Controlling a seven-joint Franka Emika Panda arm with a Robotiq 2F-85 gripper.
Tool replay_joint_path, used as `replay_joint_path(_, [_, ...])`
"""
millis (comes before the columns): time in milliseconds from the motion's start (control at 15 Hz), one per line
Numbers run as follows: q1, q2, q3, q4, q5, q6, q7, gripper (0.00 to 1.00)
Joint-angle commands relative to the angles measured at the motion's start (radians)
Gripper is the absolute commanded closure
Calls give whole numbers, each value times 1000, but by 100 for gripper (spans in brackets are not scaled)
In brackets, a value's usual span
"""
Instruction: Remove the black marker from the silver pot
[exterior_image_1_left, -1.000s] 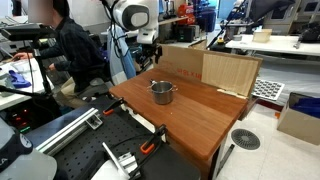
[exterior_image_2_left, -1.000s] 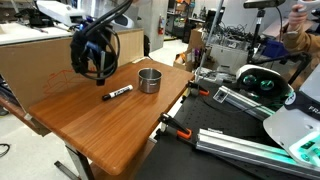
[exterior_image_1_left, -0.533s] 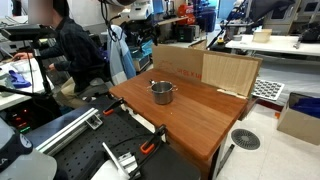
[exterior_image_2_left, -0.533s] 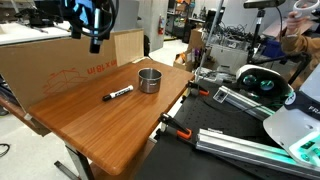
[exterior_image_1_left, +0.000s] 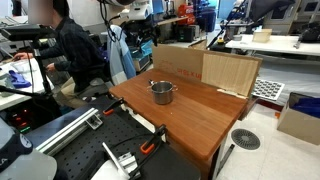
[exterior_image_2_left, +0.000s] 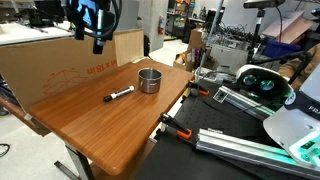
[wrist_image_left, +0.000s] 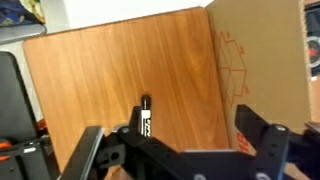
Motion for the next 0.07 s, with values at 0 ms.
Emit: replay_joint_path(0, [-21, -1, 20, 0, -7, -1, 4, 0])
